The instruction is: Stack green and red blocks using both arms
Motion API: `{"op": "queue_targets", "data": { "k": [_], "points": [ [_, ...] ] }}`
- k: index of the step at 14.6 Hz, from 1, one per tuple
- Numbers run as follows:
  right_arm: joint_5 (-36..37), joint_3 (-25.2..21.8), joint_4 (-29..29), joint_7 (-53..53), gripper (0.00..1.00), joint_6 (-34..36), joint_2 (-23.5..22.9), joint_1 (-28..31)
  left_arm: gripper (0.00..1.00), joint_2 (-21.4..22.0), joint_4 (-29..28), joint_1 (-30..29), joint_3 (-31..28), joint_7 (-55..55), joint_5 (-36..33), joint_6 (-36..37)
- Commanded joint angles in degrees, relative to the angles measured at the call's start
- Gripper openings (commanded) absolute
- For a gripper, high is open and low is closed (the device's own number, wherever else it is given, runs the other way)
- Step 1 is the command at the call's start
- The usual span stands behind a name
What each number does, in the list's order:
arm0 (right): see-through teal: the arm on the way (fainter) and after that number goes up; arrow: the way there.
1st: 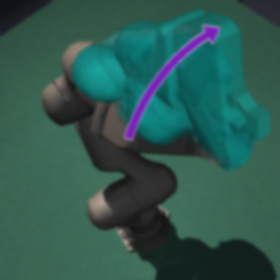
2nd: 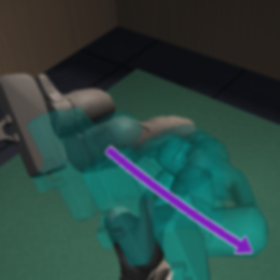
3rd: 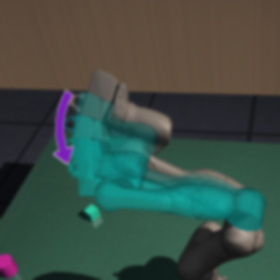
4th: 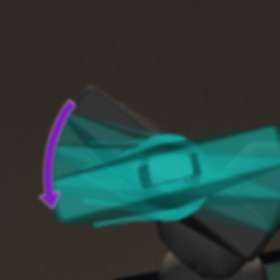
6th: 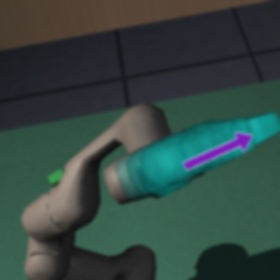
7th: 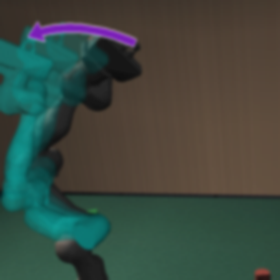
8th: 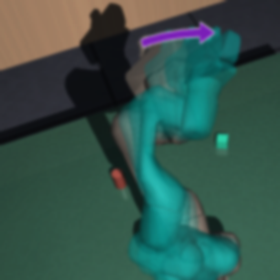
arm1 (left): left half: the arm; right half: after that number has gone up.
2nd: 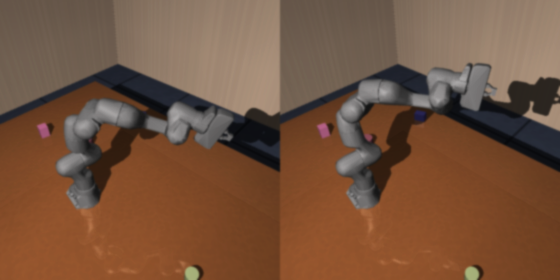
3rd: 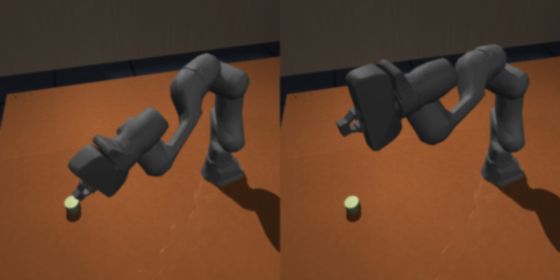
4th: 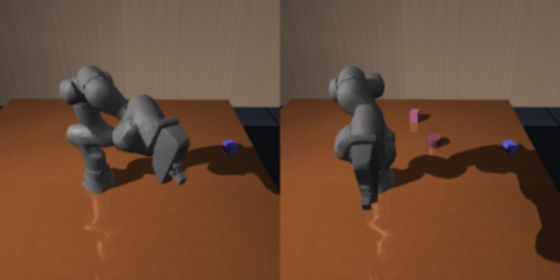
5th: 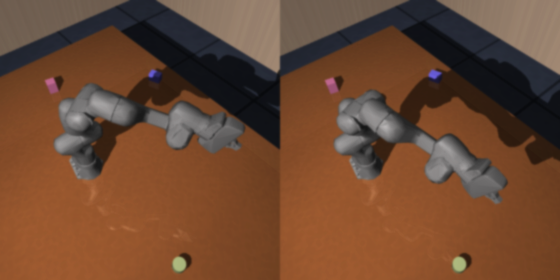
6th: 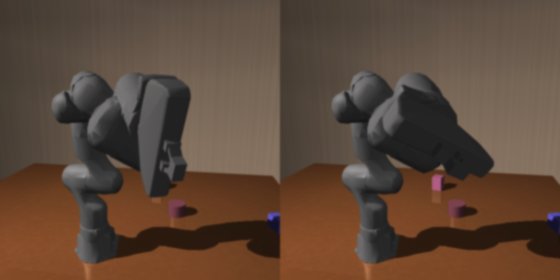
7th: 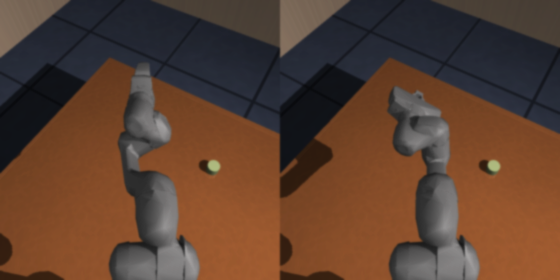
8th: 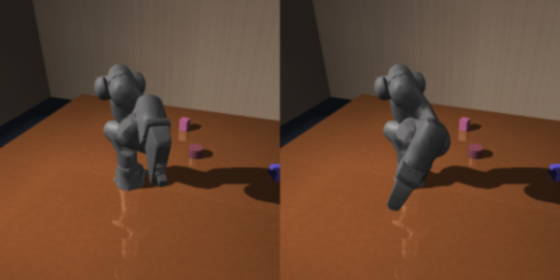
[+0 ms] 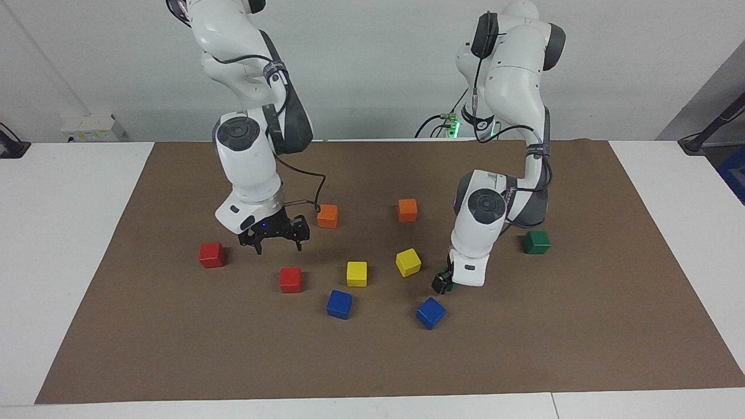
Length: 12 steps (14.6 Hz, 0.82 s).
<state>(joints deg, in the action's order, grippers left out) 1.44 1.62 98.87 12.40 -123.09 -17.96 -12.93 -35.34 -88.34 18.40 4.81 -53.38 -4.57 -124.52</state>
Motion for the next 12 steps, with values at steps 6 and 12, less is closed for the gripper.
{"op": "queue_targets", "data": {
  "k": [6,12],
  "points": [
    [-0.3,0.0,-3.3,1.1,1.0,-2.5,-5.5,0.3,0.0,1.2,0.8,0.3,0.0,-0.9,-0.8,7.2],
    [-0.4,0.0,-3.0,1.3,1.0,-7.5,-8.3,0.1,0.0,13.7,-3.9,-3.6,0.4,10.9,0.8,18.6]
  ]
}}
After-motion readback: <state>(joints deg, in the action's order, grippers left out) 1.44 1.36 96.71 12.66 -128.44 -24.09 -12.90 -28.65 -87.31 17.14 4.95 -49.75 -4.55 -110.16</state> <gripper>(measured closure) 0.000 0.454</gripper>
